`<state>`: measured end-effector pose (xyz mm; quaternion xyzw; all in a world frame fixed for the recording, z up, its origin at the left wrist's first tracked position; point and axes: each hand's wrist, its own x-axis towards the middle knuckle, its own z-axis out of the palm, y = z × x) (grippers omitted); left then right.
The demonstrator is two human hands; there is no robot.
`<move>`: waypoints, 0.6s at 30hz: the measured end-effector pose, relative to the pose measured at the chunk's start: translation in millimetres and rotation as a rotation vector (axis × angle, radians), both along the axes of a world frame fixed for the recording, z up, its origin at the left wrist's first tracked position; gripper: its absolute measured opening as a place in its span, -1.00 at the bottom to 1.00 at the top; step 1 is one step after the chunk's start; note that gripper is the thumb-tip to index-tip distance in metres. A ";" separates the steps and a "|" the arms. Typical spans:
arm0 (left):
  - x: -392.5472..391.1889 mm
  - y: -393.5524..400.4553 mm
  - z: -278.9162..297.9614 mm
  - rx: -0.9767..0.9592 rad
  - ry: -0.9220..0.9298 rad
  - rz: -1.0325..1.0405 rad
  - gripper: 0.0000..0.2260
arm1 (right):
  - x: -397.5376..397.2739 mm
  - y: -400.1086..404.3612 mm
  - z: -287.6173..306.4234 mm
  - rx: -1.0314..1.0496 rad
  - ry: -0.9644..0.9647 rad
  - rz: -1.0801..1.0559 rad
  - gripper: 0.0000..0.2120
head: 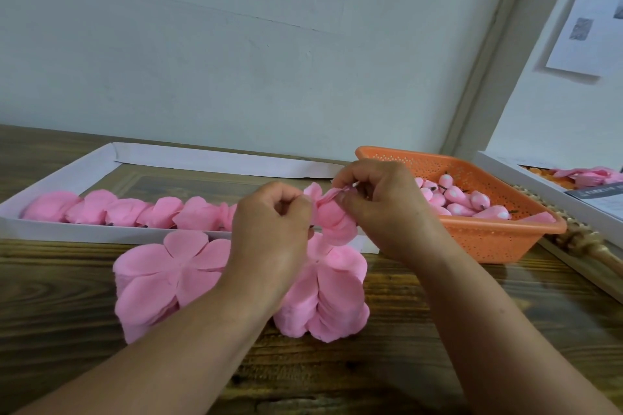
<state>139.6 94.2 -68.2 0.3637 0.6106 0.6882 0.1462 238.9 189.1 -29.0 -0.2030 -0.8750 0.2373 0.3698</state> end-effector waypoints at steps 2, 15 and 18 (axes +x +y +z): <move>-0.1 0.9 -0.6 -0.011 0.034 -0.025 -0.83 | -1.1 -0.7 -1.1 0.029 -0.009 -0.003 -0.74; 0.8 2.2 -2.2 -0.035 0.052 -0.098 -0.87 | -4.4 -3.9 -4.0 -0.011 0.022 -0.045 -0.81; -0.7 3.0 -2.1 -0.037 0.044 -0.054 -0.88 | -5.2 -4.6 -3.3 -0.005 0.022 -0.050 -0.79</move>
